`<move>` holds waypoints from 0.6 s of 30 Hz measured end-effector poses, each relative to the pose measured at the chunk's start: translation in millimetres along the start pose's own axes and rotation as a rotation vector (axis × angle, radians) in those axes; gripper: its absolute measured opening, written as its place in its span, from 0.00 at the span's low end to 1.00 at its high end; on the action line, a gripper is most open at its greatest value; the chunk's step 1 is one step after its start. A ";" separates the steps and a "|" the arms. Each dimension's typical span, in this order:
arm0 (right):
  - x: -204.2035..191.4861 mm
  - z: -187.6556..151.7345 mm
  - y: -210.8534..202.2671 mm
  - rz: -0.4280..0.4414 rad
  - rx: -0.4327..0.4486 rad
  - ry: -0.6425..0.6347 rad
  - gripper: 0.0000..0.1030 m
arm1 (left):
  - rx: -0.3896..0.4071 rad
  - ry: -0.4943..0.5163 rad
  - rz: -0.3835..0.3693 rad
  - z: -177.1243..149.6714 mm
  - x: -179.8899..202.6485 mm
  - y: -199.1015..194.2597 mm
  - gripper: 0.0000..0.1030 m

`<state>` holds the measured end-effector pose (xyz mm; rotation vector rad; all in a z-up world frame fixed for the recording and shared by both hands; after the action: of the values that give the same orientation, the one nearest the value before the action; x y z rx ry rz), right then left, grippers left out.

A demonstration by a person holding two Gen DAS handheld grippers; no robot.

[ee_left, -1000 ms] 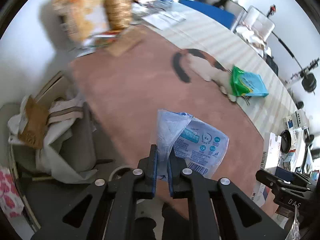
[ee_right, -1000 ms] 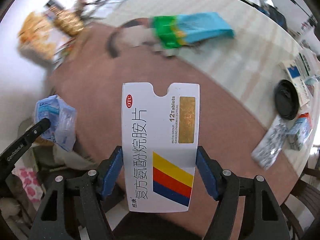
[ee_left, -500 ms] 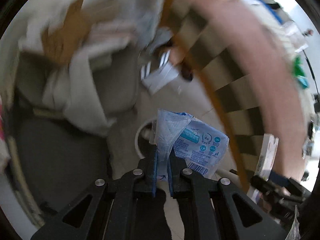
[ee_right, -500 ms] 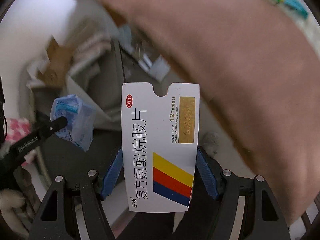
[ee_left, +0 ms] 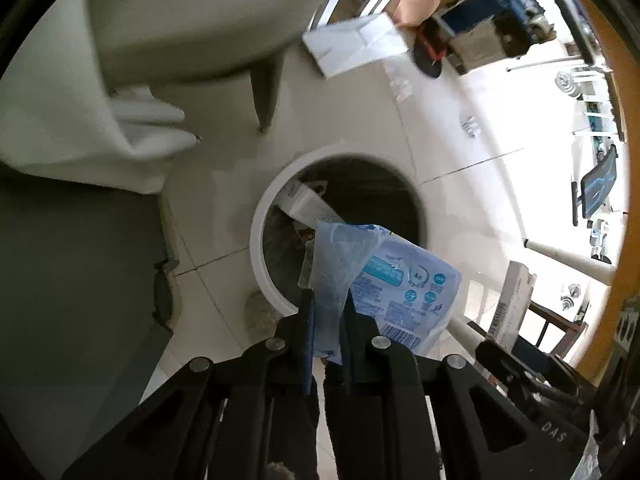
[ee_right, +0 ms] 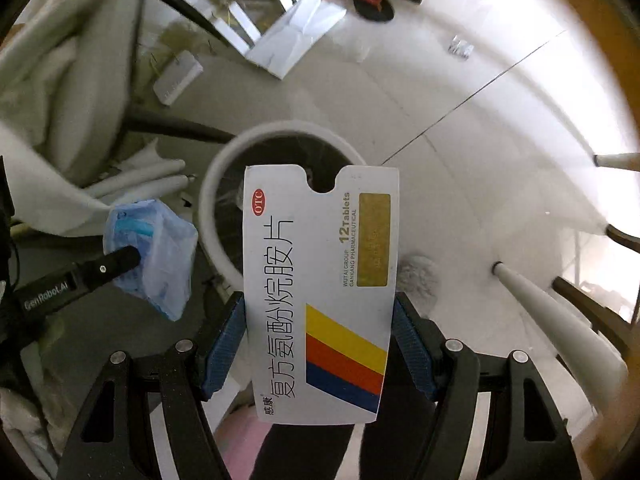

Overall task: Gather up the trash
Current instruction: 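Carry the blue bag and tablet box to the bin and open both tools, then swing both tools back over the table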

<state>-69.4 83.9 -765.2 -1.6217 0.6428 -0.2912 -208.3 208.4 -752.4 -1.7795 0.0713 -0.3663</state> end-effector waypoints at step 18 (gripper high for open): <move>-1.1 21.5 47.7 -0.032 0.032 -0.030 1.00 | 0.167 0.072 0.250 -6.2 -35.3 -18.6 0.98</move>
<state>-70.0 100.4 -814.9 -1.6042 0.5868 -0.2982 -246.3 215.7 -740.7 -1.5704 0.3034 -0.2481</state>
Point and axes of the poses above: each gripper's, at about its wrist camera, not at the fingertips, and y roughly the way its jaws point, x to its right, z to its top, the point moved 8 cm from there along y, roughly the way its jaws point, and after that the axes turned 3 degrees about x, right-handed, at the moved point
